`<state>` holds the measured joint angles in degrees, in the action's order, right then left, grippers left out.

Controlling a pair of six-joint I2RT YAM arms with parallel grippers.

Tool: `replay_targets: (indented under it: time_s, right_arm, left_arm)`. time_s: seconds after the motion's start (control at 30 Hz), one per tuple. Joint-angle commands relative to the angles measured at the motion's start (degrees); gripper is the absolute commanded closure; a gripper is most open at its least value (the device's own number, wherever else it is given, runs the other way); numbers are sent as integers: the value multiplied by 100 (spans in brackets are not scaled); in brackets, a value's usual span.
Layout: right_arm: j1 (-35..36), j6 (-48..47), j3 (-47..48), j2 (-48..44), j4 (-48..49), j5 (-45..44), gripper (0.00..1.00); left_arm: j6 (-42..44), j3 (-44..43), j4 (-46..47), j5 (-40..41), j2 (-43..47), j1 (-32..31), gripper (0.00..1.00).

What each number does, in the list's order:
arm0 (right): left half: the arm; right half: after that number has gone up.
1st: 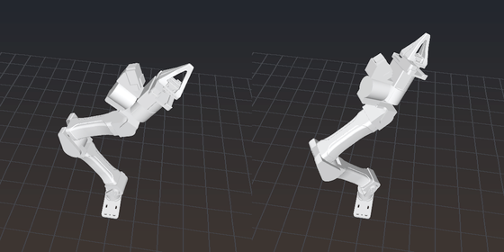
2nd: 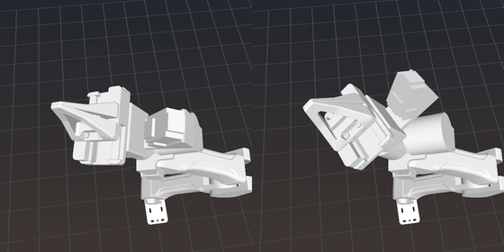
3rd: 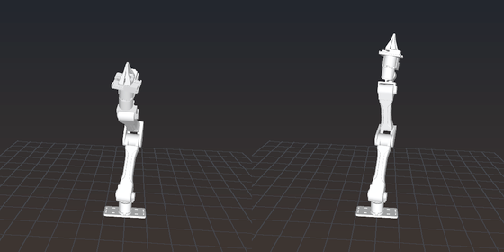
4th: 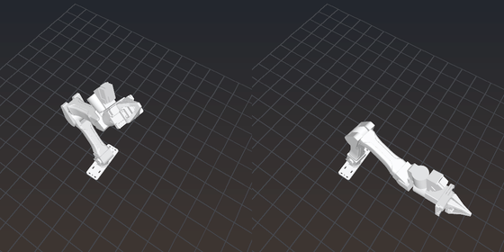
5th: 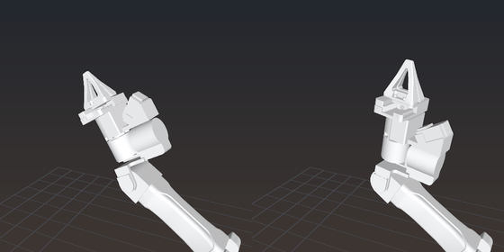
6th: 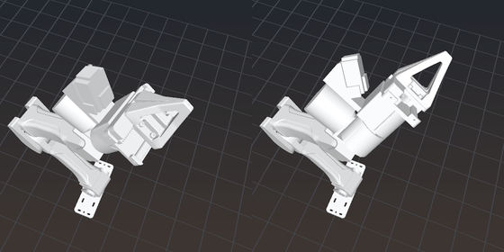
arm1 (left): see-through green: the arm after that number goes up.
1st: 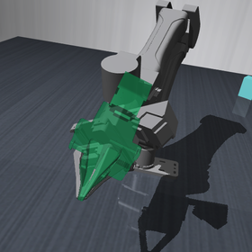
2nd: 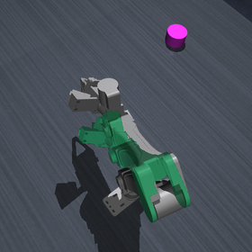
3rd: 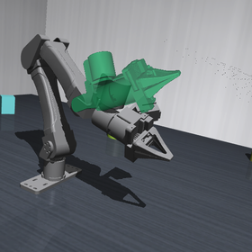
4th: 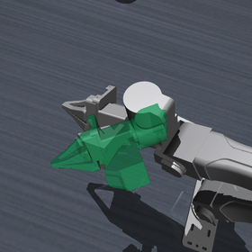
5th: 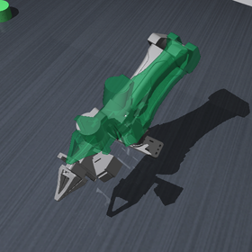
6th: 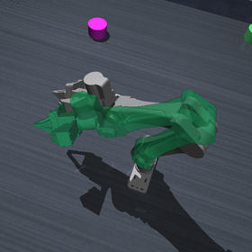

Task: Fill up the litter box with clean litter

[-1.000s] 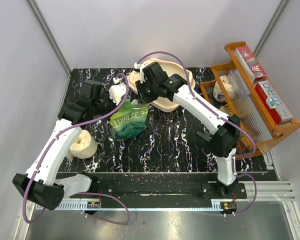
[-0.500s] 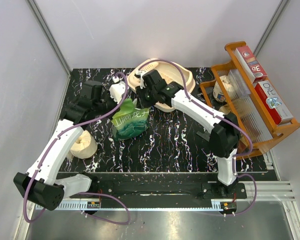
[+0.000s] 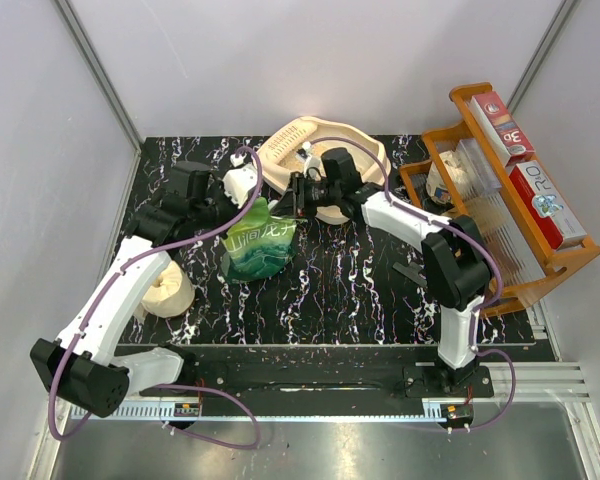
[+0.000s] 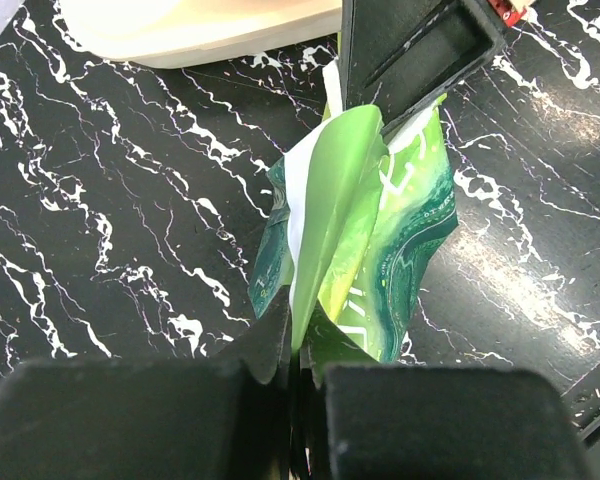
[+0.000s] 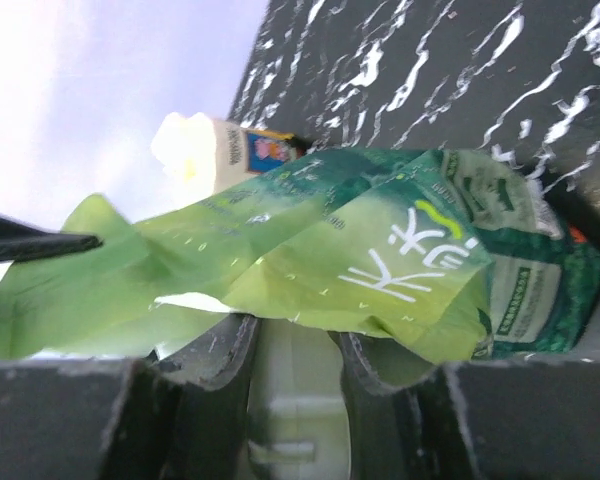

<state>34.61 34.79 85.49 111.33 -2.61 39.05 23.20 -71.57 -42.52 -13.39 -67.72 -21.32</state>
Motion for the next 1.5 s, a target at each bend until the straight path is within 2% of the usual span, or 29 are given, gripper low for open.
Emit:
replay_targets:
  time_s: [0.0, 0.17, 0.33, 0.47, 0.57, 0.83, 1.17, 1.33, 1.47]
  right_arm:
    - [-296, 1231, -358, 284, 1120, 1244, 100]
    - [-639, 1320, 45, 249, 1202, 1806, 100]
    - [-1026, 1110, 863, 249, 306, 2238, 100]
    - [-1246, 916, 1398, 223, -817, 2186, 100]
    - [-1395, 828, 1732, 293, -1249, 2212, 100]
    - [-1598, 766, 1892, 337, -1865, 2213, 100]
    - [-1888, 1294, 1778, 3, -1682, 2213, 100]
    - [-1897, 1268, 1874, -164, -1725, 1546, 100]
    - [-1757, 987, 2419, -190, -2532, 562, 100]
  left_arm:
    - [263, -112, 798, 143, 260, 40, 100]
    - [554, -103, 746, 459, 400, 40, 100]
    - [712, -67, 658, 600, 541, 49, 100]
    - [782, -32, 622, 679, 672, 58, 100]
    - [791, 29, 614, 697, 760, 49, 100]
    - [844, 20, 614, 767, 884, 58, 100]
    - [1204, 11, 473, 803, 937, 23, 100]
    - [1090, -67, 446, 768, 840, 23, 100]
    - [1020, -225, 508, 741, 761, 23, 100]
